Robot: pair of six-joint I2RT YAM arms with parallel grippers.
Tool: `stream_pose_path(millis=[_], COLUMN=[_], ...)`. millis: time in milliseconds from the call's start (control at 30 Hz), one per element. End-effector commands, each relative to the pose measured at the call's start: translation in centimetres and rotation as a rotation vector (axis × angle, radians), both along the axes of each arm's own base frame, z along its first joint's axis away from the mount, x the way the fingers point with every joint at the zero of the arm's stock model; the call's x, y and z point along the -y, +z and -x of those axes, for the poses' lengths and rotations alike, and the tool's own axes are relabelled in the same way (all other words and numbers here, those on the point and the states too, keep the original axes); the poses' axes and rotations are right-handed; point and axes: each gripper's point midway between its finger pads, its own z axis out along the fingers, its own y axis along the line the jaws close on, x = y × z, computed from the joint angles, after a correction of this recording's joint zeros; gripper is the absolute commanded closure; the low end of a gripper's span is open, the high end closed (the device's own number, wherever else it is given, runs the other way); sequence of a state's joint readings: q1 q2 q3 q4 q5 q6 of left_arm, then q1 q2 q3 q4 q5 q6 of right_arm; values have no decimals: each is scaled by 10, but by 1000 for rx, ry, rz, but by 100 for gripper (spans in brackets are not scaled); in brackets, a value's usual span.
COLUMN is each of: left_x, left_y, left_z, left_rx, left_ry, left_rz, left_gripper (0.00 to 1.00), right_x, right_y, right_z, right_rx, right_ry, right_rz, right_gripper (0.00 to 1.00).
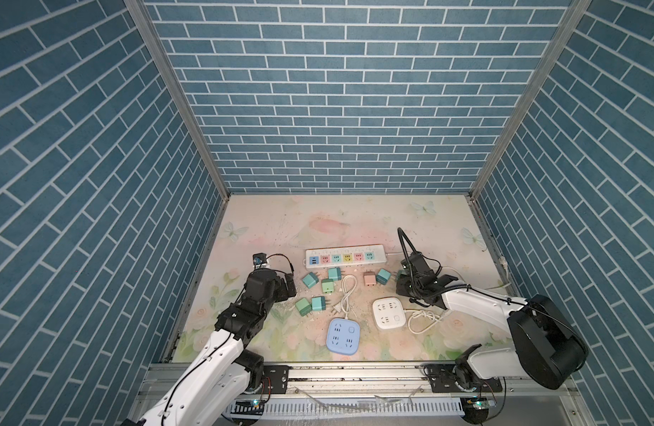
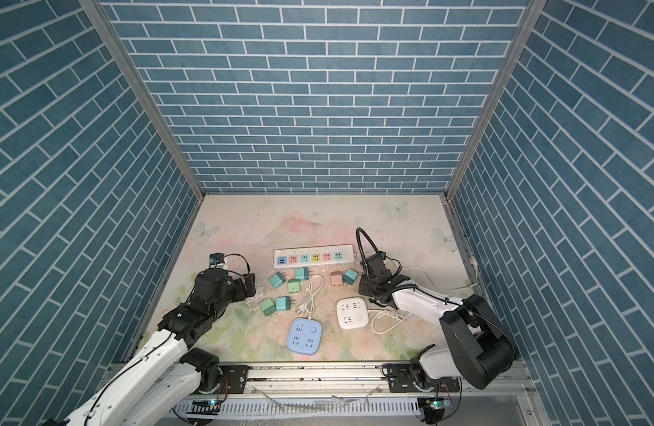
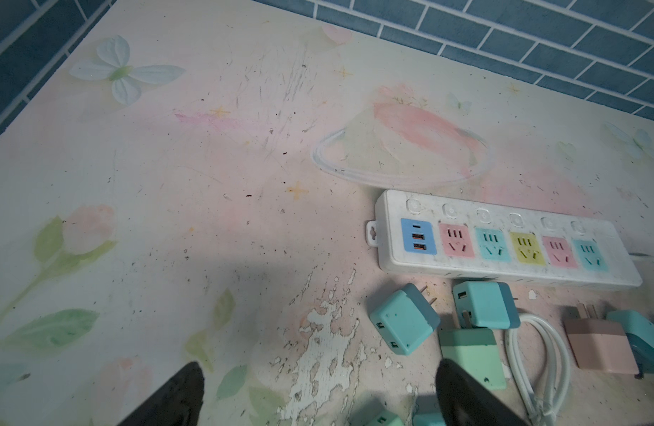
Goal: Insert the plug
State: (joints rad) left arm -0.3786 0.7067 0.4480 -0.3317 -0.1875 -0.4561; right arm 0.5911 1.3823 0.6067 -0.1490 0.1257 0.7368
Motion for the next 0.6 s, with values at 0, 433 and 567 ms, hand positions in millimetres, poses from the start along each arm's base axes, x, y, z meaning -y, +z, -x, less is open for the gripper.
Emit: stream_pose_path(millis=[0,433,567], left_x=[-3,-3,-4], left_y=[-6,-7,-7], left_z=[4,4,4], left_rx=[-14,-18,-20], left_ry=[7,10,12], left_rz=[-15,-19,-22], left_gripper=[0,1,1], right_x=[12,14,14], right_y=[-8,-7,-2], right_z=[-3,-29,-40], right_rx=[-20,-18,-6], right_ry=[-55,-47,-44], right_rz=[-10,-17,-2], right_gripper=[90,90,89])
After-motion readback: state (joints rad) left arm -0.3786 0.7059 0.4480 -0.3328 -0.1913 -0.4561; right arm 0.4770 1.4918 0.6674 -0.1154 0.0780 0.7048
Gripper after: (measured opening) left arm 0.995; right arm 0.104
